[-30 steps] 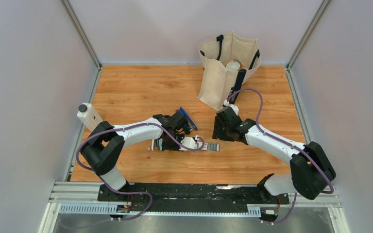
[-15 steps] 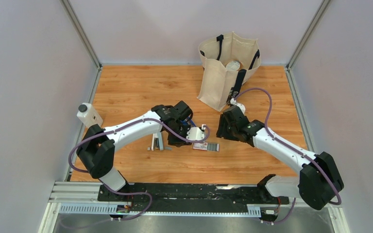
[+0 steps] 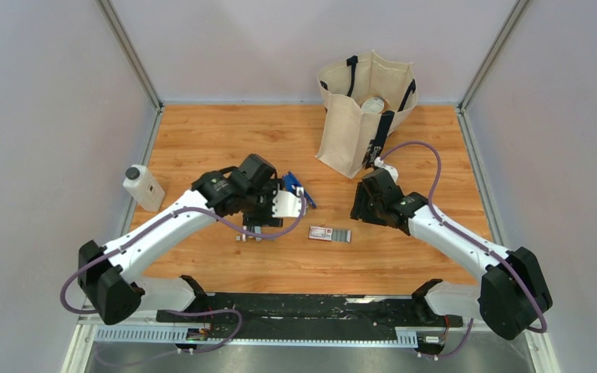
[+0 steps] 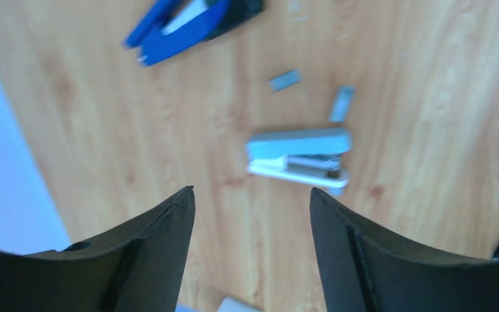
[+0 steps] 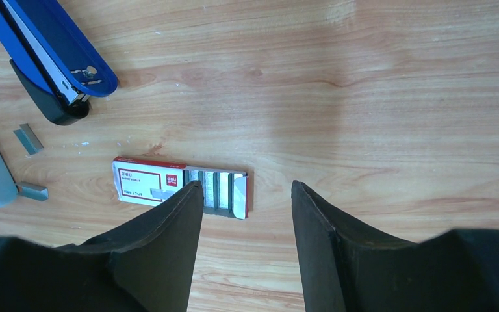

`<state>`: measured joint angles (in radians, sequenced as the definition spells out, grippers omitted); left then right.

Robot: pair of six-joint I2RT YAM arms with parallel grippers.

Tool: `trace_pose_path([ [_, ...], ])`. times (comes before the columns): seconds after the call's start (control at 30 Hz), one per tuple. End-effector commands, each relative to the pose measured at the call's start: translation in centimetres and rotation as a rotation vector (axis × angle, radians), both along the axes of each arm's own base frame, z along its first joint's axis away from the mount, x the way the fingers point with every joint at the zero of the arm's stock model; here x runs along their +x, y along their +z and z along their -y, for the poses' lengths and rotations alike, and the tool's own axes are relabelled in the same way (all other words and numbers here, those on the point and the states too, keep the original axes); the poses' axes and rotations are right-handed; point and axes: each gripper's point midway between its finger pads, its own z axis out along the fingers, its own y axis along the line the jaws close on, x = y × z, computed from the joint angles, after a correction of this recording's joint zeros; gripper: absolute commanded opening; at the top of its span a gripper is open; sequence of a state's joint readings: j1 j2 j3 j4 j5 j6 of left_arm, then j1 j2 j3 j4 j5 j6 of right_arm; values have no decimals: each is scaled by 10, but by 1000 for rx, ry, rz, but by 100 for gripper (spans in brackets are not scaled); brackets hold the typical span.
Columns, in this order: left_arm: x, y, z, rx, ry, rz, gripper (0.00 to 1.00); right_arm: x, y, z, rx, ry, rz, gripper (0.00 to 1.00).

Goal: Unload the staples from the stapler

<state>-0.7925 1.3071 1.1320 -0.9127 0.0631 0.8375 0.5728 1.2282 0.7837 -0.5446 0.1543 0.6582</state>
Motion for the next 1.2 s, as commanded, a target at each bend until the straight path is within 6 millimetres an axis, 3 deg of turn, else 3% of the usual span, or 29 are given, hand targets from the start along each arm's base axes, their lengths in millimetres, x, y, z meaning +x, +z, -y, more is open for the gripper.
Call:
trace_pose_path([
  [0.0,21,22,-28,114,74,57,66,2,9,0,21,-1,29,56],
  [0.07,18,23,-30,102,71,56,65,2,10,0,27,-3,33,56],
  [0.13,14,20,-25,52,26,102,73,2,12,0,30,-2,37,56],
  [0.2,6,4,-27,56,2,88,93,2,14,-1,34,-2,36,56],
  [0.27,-5,-20,-33,144,-35,5,93,2,15,-2,35,-2,39,56],
  [0.33,-18,-32,-31,204,-62,-129,93,3,17,-1,41,-8,45,56],
  [0.47,-35,-45,-13,188,-134,-278,89,3,19,-1,50,-15,57,56],
  [0.67,-52,-74,9,184,-283,-311,88,5,29,1,58,-23,79,56],
  [0.77,-51,-88,14,223,-300,-322,74,6,33,2,71,-26,89,57],
  [0.93,-47,-101,20,238,-295,-329,60,6,35,6,80,-37,95,57],
  [1.17,-29,-109,29,235,-264,-261,61,8,43,6,94,-25,112,57],
])
